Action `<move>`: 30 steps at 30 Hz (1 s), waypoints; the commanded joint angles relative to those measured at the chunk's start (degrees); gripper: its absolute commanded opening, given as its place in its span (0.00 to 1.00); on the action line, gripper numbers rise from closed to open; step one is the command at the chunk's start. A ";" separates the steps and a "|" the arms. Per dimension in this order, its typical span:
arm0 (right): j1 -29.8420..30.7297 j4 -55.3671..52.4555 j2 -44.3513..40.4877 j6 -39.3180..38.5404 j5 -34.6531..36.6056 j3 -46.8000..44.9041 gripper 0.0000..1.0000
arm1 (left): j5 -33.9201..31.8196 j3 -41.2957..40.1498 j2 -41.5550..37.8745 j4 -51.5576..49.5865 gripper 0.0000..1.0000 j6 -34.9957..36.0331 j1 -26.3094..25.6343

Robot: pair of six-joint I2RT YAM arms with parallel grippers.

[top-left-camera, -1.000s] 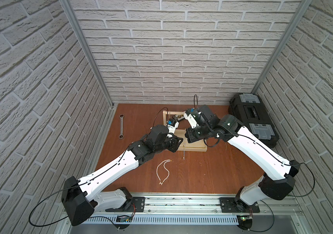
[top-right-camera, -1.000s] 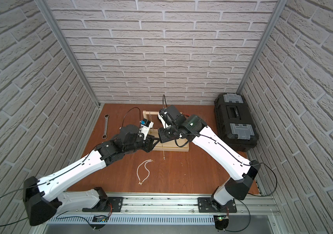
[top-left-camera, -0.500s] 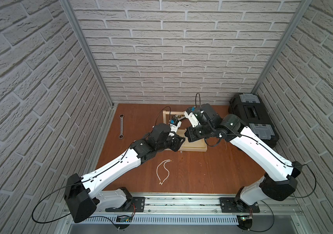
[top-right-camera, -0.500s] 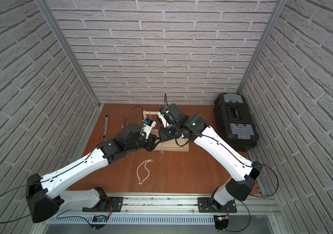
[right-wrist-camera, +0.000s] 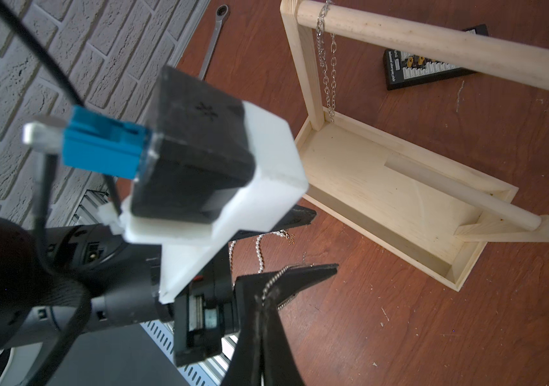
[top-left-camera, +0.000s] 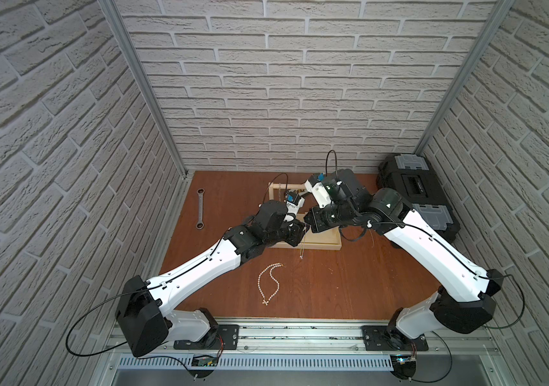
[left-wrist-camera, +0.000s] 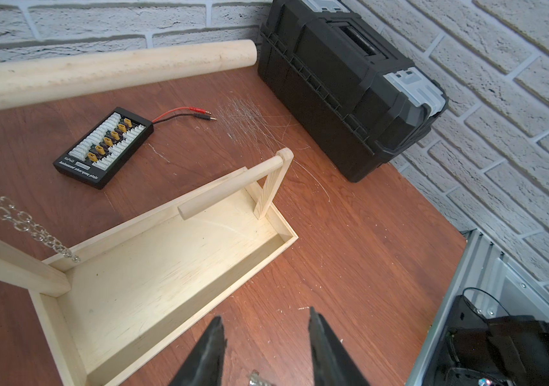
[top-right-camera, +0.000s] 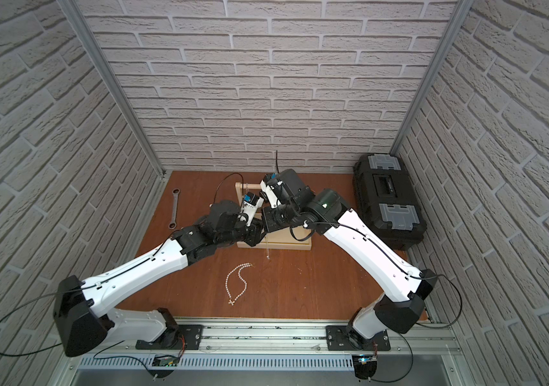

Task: Hang the necklace on the jewelry display stand
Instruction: Pick up the necklace from the center of the board.

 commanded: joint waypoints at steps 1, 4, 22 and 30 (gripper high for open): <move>-0.49 2.40 -2.50 0.01 -0.41 1.25 0.07 | 0.70 1.60 0.55 3.62 0.42 0.24 -0.29; -0.72 2.49 -3.15 0.06 -0.22 1.03 0.07 | 0.40 1.50 0.58 3.63 0.22 0.04 -0.29; -2.33 5.13 -5.97 0.42 -1.32 -5.78 0.08 | -1.05 8.83 1.32 -3.50 0.00 2.60 -0.22; -2.88 9.28 -10.25 -2.69 4.26 -12.78 0.37 | -2.25 19.34 4.80 -14.97 0.00 6.85 -0.02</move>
